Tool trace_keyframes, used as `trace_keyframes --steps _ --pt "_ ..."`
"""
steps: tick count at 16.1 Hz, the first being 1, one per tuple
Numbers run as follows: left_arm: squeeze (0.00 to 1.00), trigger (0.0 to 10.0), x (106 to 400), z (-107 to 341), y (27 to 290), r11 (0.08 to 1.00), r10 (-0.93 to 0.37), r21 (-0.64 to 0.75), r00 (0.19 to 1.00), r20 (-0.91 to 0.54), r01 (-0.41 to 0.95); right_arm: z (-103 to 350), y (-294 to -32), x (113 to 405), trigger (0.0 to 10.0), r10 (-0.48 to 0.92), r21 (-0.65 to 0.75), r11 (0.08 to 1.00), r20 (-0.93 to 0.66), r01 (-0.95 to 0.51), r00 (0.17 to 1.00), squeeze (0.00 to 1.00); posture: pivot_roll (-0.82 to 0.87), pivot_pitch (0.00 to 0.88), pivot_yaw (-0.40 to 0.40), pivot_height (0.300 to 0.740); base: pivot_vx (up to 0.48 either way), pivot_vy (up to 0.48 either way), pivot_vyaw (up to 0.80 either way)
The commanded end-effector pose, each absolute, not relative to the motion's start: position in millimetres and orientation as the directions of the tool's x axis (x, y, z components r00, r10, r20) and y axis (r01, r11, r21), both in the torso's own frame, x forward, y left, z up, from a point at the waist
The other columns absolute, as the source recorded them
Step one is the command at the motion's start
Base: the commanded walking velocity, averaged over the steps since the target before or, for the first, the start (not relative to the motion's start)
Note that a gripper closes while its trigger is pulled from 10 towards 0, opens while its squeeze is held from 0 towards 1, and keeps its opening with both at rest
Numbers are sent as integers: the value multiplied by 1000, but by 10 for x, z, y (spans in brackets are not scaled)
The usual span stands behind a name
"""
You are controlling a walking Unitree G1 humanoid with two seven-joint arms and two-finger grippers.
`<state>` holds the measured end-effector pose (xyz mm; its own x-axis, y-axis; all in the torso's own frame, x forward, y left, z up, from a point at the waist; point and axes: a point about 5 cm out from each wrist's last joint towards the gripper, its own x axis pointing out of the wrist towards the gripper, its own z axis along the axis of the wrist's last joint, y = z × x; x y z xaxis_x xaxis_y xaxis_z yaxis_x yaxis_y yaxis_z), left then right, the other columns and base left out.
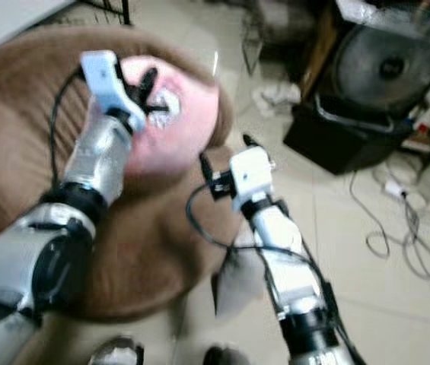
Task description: Move the pillow to the sofa from floor
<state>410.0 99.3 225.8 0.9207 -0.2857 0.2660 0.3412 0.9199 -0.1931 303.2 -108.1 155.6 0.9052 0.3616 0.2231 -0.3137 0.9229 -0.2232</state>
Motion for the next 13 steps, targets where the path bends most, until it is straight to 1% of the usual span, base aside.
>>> trace_keyframes --steps 1,4,5,6,9,11,13 --pt "0 0 4106 2341 926 918 -297 -176 911 285 355 1554 -1198 3020 10000 335 -225 931 213 -288 918 0 132 84 -130 740 0 0 0" --pt "0 0 4117 2341 901 931 -295 -141 921 256 338 1536 -1209 3023 10000 330 -228 931 203 -284 922 0 123 83 -126 740 0 0 0" --pt "0 1059 4117 2341 894 932 -295 -136 920 256 337 1527 -1187 3013 10000 337 -227 929 199 -292 920 0 121 80 -124 740 0 0 0" --pt "0 0 4112 2341 879 927 -308 -135 915 260 350 1523 -1181 3007 10000 339 -228 928 197 -294 920 0 120 80 -123 740 0 0 0" --pt "0 0 4101 2310 860 920 -337 -118 906 255 375 1505 -1165 2983 10000 343 -226 927 194 -298 919 0 112 71 -113 740 0 0 0" --pt "0 0 4108 2282 871 924 -336 -107 914 226 367 1502 -1163 2965 10000 345 -225 927 194 -300 918 0 110 68 -110 740 0 0 0" --pt "0 0 4120 2210 927 927 -353 -72 921 165 368 1487 -1174 2937 10000 338 -222 930 193 -294 921 0 99 67 -93 740 0 0 0"
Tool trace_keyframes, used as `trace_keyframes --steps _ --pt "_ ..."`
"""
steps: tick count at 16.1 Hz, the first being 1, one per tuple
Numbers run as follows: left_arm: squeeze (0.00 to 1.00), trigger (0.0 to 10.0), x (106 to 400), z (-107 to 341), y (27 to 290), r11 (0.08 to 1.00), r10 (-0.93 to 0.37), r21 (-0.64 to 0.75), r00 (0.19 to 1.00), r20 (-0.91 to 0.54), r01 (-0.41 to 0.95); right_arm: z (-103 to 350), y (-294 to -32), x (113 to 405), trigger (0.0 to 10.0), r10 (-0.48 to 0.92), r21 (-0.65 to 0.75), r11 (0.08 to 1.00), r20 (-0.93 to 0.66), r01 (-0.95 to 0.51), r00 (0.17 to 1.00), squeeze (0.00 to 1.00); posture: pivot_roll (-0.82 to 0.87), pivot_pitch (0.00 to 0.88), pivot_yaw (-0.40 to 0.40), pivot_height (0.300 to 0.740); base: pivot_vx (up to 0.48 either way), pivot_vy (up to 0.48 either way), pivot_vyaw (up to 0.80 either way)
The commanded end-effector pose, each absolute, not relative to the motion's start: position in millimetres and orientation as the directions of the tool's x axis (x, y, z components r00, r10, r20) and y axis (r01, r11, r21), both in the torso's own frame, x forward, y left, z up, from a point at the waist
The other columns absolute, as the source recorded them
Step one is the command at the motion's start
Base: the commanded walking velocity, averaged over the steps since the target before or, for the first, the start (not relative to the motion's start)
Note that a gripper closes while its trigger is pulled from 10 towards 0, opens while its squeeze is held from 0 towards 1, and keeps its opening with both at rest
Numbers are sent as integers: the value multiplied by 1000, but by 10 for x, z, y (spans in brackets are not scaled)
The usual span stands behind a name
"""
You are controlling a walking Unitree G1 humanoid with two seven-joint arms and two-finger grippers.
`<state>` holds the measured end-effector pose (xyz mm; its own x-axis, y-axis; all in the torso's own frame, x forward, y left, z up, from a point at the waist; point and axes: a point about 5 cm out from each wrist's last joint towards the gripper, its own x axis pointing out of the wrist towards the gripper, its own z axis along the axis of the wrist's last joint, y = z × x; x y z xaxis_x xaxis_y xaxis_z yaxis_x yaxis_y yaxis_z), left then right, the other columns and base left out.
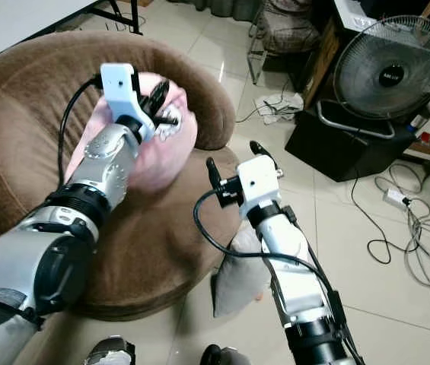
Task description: Move the pillow to the sofa from floor
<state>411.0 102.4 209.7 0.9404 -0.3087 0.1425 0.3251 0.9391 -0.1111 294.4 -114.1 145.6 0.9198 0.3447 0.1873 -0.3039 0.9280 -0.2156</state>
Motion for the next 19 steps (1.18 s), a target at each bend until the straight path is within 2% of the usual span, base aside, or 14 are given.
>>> trace_keyframes --steps 1,6,10,15,19 --pt "0 0 4123 2188 949 929 -353 -63 924 149 365 1478 -1173 2929 10000 335 -221 930 192 -292 922 0 98 66 -90 740 0 0 0" --pt "0 0 4137 1991 1168 950 -310 35 951 -10 310 1426 -1152 2829 10000 312 -197 941 185 -276 932 0 67 71 -61 740 0 0 0" --pt "0 0 4150 1944 1327 939 -271 189 956 -110 288 1426 -1179 2759 10000 284 -190 950 186 -250 941 0 16 68 -41 740 0 0 0" --pt "0 0 4129 1820 1570 892 -163 385 963 -216 237 1429 -1177 2652 10000 271 -185 953 181 -238 945 0 -33 97 -25 740 0 0 0" --pt "0 0 4086 1679 1782 827 -16 531 951 -308 186 1413 -1189 2527 10000 247 -174 960 161 -219 956 0 -75 124 -9 740 0 0 0"
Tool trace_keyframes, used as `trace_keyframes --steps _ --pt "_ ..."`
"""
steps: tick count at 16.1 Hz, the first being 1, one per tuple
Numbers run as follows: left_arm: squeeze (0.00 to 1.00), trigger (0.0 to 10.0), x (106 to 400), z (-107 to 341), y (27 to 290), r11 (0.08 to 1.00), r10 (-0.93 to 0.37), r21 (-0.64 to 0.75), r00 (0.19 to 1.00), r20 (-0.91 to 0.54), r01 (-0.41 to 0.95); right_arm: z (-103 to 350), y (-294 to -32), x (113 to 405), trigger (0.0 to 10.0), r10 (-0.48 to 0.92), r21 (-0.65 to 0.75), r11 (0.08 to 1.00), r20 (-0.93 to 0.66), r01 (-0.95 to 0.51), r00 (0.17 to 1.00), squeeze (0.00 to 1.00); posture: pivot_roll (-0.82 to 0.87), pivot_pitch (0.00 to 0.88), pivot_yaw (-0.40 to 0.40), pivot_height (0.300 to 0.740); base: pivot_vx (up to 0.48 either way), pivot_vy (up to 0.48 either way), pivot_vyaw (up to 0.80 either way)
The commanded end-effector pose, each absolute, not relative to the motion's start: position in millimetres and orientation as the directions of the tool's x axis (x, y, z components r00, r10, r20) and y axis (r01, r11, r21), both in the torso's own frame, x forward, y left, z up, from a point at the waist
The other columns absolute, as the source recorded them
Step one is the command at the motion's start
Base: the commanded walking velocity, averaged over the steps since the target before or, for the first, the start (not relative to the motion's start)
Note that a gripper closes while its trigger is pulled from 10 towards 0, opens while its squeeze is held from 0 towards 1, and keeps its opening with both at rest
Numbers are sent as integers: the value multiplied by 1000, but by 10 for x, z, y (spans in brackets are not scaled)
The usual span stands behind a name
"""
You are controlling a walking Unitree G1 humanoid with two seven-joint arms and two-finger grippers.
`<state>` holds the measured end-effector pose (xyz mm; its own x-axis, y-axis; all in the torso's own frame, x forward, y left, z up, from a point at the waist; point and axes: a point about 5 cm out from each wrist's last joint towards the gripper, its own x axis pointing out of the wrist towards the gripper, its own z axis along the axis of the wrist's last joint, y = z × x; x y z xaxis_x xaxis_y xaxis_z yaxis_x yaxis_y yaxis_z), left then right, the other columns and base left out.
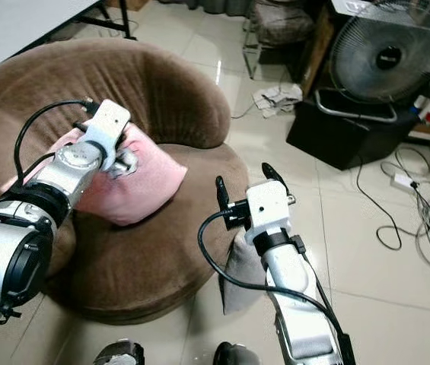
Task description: Move the pillow to the sofa from floor
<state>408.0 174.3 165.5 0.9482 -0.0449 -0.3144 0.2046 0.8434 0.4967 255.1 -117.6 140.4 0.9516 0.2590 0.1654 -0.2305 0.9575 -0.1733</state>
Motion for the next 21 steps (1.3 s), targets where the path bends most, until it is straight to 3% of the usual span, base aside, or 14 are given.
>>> trace_keyframes --steps 1,15,16,19,20,21 --pt "0 0 4085 1680 1796 824 -6 536 949 -315 183 1407 -1184 2512 10000 248 -175 960 157 -220 956 0 -80 126 -7 740 0 0 0" --pt "0 0 4186 2007 1737 791 1 593 970 -245 149 1437 -1165 2417 10000 224 -171 965 155 -197 962 0 -110 134 16 740 0 0 0" --pt "1000 0 4192 2031 1737 793 1 592 971 -240 145 1429 -1159 2404 10000 222 -169 966 152 -196 963 0 -119 132 22 740 0 0 0" --pt "1000 0 4218 2135 1705 786 -3 603 977 -213 134 1412 -1160 2398 10000 211 -164 969 146 -187 966 0 -124 123 29 740 0 0 0" --pt "1000 8941 4220 2144 1696 779 -4 612 977 -213 137 1410 -1158 2396 10000 209 -163 969 146 -185 967 0 -126 118 34 740 0 0 0" --pt "1000 8941 4220 2144 1695 778 -5 613 977 -215 139 1408 -1156 2394 10000 209 -163 969 146 -185 967 0 -126 118 34 740 0 0 0"
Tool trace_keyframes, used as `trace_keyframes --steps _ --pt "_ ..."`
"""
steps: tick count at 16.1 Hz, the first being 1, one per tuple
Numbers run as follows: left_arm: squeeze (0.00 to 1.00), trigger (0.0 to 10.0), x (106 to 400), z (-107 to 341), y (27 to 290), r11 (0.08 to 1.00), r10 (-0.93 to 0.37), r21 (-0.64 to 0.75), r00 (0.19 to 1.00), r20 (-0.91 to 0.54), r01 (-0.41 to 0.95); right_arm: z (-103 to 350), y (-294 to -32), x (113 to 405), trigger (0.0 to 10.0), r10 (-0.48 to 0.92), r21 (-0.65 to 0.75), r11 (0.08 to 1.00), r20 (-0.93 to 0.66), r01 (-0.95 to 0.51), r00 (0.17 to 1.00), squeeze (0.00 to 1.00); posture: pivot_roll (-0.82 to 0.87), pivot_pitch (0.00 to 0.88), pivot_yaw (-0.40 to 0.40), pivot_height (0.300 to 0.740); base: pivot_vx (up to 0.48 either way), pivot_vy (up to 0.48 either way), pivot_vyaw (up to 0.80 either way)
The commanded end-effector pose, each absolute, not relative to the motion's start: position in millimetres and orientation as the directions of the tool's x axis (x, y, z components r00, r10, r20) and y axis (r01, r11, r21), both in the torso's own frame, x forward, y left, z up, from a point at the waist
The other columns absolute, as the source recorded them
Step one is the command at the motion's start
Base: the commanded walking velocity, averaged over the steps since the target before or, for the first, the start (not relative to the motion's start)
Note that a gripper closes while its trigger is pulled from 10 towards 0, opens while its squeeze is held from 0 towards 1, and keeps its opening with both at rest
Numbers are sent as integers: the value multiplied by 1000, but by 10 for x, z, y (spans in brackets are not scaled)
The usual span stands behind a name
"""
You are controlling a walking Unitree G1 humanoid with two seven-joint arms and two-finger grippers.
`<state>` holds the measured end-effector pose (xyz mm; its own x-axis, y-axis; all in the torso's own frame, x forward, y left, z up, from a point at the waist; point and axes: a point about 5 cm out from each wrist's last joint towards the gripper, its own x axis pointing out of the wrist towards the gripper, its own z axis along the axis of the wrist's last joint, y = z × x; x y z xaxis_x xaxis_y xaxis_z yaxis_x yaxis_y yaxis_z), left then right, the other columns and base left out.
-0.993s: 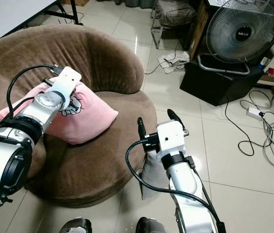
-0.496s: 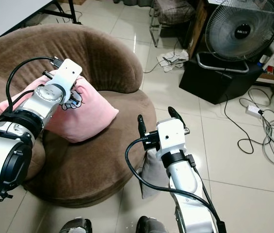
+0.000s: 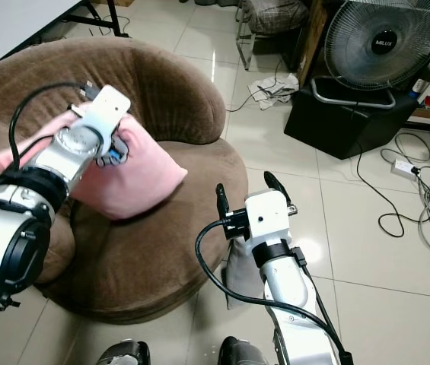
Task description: Move the pillow to the sofa from floor
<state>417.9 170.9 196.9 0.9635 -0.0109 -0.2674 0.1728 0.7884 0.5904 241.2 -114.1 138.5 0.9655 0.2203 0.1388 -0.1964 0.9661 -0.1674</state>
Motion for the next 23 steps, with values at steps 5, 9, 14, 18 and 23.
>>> trace_keyframes --steps 5,9,14,18,23 --pt "1000 10000 4227 2178 1699 777 1 616 978 -210 132 1388 -1144 2350 10000 201 -159 971 138 -178 970 0 -135 127 41 740 0 0 0" --pt "1000 10000 4227 2185 1730 779 22 617 978 -205 112 1369 -1139 2283 10000 195 -155 972 125 -175 973 0 -147 145 46 740 0 0 0" --pt "1000 10000 4229 2182 1703 798 17 592 979 -201 108 1373 -1141 2275 10000 192 -157 972 118 -172 974 0 -146 156 42 740 0 0 0" --pt "0 10000 4255 2305 1645 898 -10 433 988 -152 76 1371 -1186 2443 10000 192 -163 971 106 -174 976 0 -89 120 10 740 0 0 0" --pt "0 10000 4261 2379 1547 984 -93 146 995 -44 99 1327 -1207 2808 10000 193 -163 970 73 -179 978 0 3 80 -28 740 0 0 0"
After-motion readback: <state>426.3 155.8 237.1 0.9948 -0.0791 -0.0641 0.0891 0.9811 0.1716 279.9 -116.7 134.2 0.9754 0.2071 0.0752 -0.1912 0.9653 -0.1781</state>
